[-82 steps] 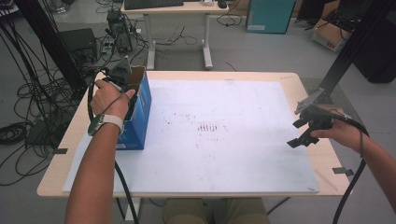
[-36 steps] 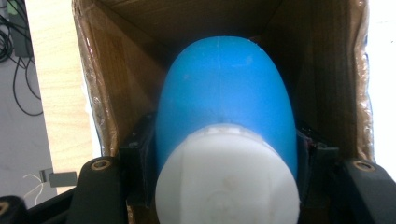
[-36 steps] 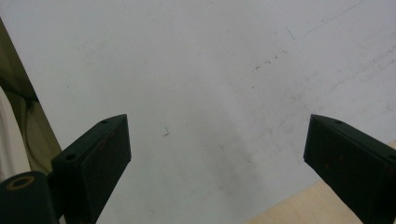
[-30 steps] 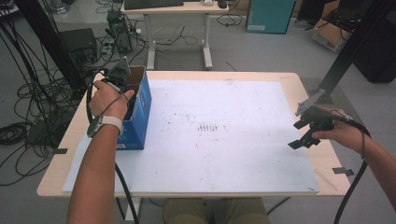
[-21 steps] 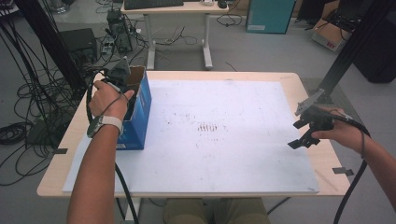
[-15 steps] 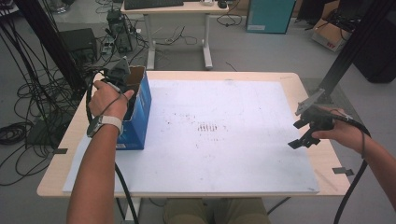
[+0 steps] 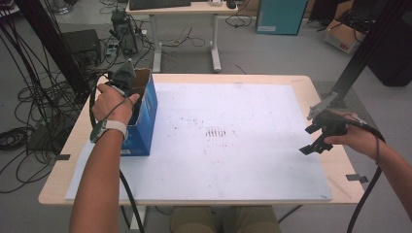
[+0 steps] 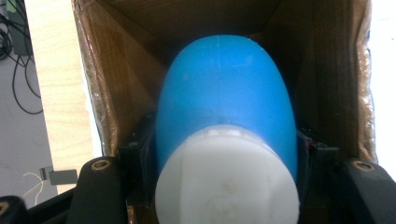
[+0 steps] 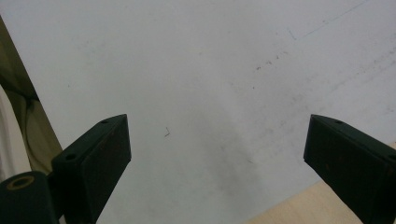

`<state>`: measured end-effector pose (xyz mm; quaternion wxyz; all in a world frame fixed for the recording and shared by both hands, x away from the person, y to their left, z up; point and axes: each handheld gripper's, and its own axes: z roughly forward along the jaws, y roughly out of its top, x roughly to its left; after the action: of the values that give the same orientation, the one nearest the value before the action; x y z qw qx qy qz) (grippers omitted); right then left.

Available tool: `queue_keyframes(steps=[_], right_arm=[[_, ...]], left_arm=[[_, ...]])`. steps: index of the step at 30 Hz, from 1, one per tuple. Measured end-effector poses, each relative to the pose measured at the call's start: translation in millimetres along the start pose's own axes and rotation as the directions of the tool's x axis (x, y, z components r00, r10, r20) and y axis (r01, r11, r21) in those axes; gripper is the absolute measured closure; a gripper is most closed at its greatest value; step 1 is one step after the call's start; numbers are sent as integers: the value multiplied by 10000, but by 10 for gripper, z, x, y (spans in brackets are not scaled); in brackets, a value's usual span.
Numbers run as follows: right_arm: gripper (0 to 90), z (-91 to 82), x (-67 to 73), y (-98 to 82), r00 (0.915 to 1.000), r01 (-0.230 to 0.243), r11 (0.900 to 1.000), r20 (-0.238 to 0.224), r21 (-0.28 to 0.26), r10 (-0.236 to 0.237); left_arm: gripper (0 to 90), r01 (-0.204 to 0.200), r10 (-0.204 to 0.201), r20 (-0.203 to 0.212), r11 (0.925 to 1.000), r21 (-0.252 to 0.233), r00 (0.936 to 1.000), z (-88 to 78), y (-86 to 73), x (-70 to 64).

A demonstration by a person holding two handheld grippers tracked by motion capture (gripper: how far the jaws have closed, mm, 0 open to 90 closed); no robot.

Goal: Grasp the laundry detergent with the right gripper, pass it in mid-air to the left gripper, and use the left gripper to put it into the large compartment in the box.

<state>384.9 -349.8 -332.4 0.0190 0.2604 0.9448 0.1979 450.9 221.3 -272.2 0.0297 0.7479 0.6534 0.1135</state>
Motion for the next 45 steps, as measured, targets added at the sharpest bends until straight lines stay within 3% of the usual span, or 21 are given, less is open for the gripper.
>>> queue_keyframes(steps=[45], right_arm=[[76, 0, -1, -35, 10000, 17, 10000, -14, -80, -17]], left_arm=[[374, 31, -31, -31, 10000, 45, 10000, -2, -4, -3]])
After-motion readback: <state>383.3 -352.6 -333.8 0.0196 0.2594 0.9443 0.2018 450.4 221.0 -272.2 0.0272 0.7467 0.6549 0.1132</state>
